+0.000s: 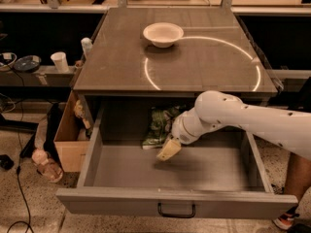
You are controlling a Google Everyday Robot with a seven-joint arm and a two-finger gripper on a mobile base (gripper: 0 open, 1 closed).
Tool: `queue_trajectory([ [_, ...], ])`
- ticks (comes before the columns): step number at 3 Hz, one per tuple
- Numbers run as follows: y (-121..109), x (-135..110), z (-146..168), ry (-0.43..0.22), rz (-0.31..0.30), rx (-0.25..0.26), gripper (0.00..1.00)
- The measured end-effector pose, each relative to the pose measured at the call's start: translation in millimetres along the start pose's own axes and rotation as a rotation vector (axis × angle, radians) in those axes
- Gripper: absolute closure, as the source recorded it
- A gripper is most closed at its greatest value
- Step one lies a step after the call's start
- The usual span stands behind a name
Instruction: Pick green jalapeno chip bag from top drawer and place on counter
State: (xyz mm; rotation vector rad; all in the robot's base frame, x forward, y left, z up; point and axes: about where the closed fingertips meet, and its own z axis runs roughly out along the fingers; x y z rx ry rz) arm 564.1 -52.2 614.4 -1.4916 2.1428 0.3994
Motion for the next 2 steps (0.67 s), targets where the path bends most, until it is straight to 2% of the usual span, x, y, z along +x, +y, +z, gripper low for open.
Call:
queue_trajectory([
  [2,0.0,0.0,0.0,0.000,0.000,0.000,0.65],
])
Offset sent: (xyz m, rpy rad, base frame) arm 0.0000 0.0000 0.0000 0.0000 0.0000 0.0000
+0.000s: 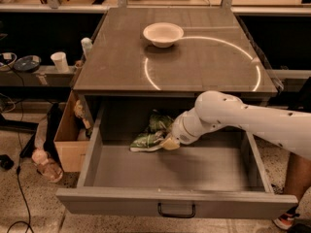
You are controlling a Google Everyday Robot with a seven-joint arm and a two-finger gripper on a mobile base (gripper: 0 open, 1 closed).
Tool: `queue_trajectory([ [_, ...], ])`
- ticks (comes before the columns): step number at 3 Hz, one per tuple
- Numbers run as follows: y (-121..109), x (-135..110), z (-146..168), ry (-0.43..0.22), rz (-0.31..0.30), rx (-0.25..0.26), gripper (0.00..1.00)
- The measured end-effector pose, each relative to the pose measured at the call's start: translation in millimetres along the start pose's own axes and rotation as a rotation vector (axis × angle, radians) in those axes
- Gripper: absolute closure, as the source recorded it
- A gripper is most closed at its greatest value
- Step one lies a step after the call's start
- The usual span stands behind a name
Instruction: Pick green jalapeno chip bag from top drawer and place on counter
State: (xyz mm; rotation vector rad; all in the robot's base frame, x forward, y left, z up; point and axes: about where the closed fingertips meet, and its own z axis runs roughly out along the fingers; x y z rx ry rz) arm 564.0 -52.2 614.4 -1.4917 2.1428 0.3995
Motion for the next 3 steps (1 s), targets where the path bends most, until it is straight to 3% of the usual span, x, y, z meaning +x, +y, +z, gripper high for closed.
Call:
queue_trajectory([
  [1,0.0,0.0,0.0,0.000,0.000,0.000,0.88],
  [2,0.2,0.1,0.2,0.000,0.000,0.000,1.00],
  [3,7.8,8.6,-8.5,0.010,0.006,0.004,1.00],
])
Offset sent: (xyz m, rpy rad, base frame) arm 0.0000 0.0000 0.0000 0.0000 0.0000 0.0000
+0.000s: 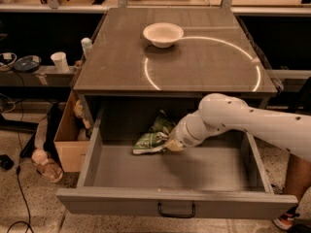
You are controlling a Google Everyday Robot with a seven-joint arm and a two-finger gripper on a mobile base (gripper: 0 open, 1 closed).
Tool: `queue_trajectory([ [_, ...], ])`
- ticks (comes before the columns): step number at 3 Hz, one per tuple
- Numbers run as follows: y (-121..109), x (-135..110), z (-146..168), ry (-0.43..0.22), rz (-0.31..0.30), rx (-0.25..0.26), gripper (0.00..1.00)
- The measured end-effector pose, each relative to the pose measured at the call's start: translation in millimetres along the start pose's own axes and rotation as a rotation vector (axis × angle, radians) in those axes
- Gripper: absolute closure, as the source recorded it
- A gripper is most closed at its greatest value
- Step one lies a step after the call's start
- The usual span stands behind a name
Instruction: Pick green jalapeno chip bag from top drawer and place on counter
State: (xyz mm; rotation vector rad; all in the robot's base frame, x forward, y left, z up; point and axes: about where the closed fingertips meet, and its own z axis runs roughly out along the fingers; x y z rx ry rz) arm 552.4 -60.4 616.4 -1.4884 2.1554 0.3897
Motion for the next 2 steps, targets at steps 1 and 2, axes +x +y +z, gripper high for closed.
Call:
queue_trajectory([
  [1,15,13,-17,0.013,0.008,-0.001,1.00],
  [2,27,21,-42,0.021,0.008,0.009,1.00],
])
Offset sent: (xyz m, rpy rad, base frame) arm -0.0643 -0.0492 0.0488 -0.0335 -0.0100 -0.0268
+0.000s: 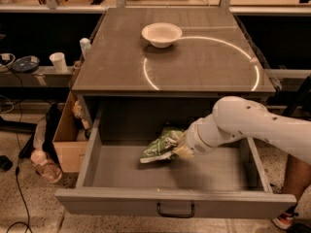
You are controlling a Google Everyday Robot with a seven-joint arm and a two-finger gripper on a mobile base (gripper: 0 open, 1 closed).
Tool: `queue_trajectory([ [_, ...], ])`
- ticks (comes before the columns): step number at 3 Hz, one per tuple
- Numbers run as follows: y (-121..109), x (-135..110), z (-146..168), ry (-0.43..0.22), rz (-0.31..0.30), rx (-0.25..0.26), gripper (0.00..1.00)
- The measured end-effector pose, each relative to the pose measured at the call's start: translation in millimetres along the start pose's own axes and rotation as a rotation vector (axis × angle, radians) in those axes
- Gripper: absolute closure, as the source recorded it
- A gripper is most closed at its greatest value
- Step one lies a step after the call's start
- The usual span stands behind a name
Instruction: Pick green jalapeno chip bag from top drawer and place on counter
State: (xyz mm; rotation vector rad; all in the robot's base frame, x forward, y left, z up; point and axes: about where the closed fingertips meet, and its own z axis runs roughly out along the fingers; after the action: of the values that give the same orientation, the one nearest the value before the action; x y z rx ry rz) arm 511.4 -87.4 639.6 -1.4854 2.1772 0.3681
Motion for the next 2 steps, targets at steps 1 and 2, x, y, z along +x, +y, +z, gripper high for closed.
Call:
queue_trajectory([
  [1,8,-1,-34,0.005,-0.004,0.024,1.00],
  [2,7,-17,-71,0.011,-0.043,0.043,1.00],
])
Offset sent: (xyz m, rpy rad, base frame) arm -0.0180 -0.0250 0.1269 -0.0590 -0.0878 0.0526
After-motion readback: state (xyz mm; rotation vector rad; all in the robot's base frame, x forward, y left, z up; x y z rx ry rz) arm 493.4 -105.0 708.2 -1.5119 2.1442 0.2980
